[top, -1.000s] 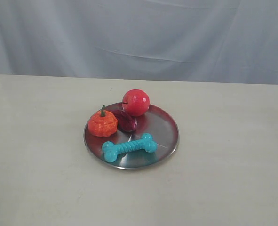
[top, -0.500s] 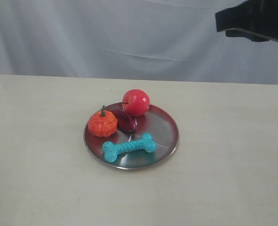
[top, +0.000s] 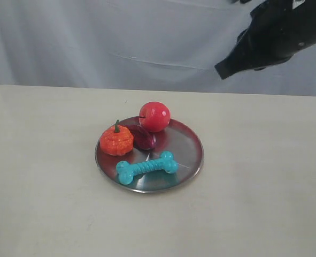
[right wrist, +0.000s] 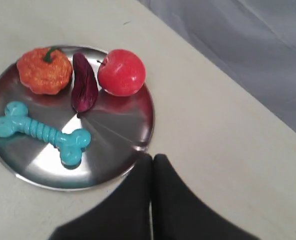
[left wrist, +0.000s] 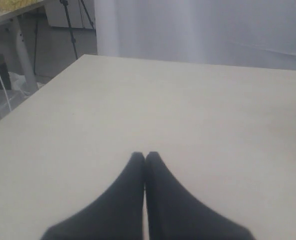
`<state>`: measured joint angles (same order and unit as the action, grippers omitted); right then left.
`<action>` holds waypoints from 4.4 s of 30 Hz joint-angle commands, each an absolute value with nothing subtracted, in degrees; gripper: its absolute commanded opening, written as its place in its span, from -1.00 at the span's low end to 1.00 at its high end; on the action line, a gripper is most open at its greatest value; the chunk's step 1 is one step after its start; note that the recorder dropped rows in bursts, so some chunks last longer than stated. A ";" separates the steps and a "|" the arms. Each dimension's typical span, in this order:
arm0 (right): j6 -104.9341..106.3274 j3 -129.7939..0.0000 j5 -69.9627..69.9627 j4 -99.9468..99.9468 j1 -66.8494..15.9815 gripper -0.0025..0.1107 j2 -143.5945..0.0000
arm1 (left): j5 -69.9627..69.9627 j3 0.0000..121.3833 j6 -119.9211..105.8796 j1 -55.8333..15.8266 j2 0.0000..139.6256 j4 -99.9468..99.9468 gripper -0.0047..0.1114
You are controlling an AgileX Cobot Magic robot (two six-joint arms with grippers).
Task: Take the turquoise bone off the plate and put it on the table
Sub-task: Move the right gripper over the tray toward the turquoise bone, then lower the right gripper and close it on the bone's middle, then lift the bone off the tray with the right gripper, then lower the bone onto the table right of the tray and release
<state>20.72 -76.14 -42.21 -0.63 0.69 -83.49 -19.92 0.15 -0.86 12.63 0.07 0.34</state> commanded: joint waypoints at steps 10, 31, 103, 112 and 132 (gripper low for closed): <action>61.38 -82.98 -53.24 -25.73 0.51 -0.96 -101.17 | -19.62 0.00 -0.62 12.75 0.00 0.41 -0.92; 68.39 -90.61 -52.29 -29.29 0.38 0.05 -118.78 | -19.62 0.00 -0.62 12.75 0.00 0.30 -0.92; 15.69 -90.61 -38.29 -11.92 9.85 -0.96 -101.63 | -19.62 0.00 -0.62 12.75 0.00 0.30 -0.92; 12.88 -90.51 -41.37 -11.21 14.51 -0.96 -108.93 | -19.62 0.00 -0.62 12.75 0.00 0.30 -0.92; 6.50 -90.51 -41.99 -7.15 14.24 -0.96 -125.98 | -19.62 0.00 -0.62 12.75 0.00 0.30 -0.92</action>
<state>5.75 -90.45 -42.73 -7.65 14.17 -125.82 -19.92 0.15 -0.86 12.63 0.07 0.34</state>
